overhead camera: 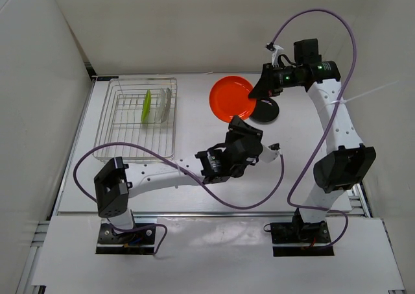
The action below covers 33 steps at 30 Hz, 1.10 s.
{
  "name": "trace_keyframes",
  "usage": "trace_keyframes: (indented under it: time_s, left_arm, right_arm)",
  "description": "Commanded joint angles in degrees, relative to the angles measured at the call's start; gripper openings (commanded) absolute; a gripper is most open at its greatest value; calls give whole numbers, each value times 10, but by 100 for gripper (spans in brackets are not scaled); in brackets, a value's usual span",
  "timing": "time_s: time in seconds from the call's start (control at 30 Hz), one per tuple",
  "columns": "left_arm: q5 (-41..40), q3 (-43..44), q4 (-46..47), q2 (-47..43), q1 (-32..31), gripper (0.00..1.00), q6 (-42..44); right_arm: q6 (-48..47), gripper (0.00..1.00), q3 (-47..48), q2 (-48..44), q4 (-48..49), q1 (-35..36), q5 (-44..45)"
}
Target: Unload the plates from the dish rack
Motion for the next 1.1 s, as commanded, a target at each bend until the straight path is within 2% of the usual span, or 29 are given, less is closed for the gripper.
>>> trace_keyframes:
  time_s: [0.0,0.03,0.07,0.1,0.17,0.33,0.37,0.43,0.47,0.53,0.57,0.63,0.77,0.93,1.07]
  left_arm:
    - [-9,75,-45,3,10,58,-81]
    - [-9,90,-120,13,16,75,-107]
    - [-2,102,-152,21,16,92,-131]
    - [-1,118,-186,21,24,100,-178]
    - [12,118,-268,21,39,100,-220]
    - [2,107,-331,15,134,100,-331]
    - [2,117,-342,15,180,100,-350]
    - [2,161,-377,24,230,100,-409]
    - [2,183,-398,45,279,100,-437]
    - [48,259,-484,68,325,100,-527]
    - [93,276,-500,75,365,100,-550]
    - [128,293,-506,75,397,100,-584]
    - [226,306,-506,65,465,100,-620]
    - [323,342,-525,70,515,100,-644]
    - [342,365,-533,75,526,100,-631]
  right_arm:
    - [30,0,-21,-20,47,2,80]
    - [48,0,-21,-20,63,-3,117]
    - [60,0,-28,-11,89,-20,150]
    - [72,0,-28,6,100,-30,202]
    - [103,0,-23,28,118,-66,247]
    - [127,0,6,128,137,-123,321]
    - [127,0,11,139,137,-134,328]
    - [127,0,11,167,149,-139,333]
    - [127,0,11,182,154,-146,342]
    - [121,0,11,196,165,-152,347]
    - [121,0,11,211,165,-152,353]
    - [115,0,25,229,165,-152,353]
    - [109,0,40,254,153,-152,358]
    - [104,1,52,280,141,-152,364]
    - [98,2,64,297,136,-152,364]
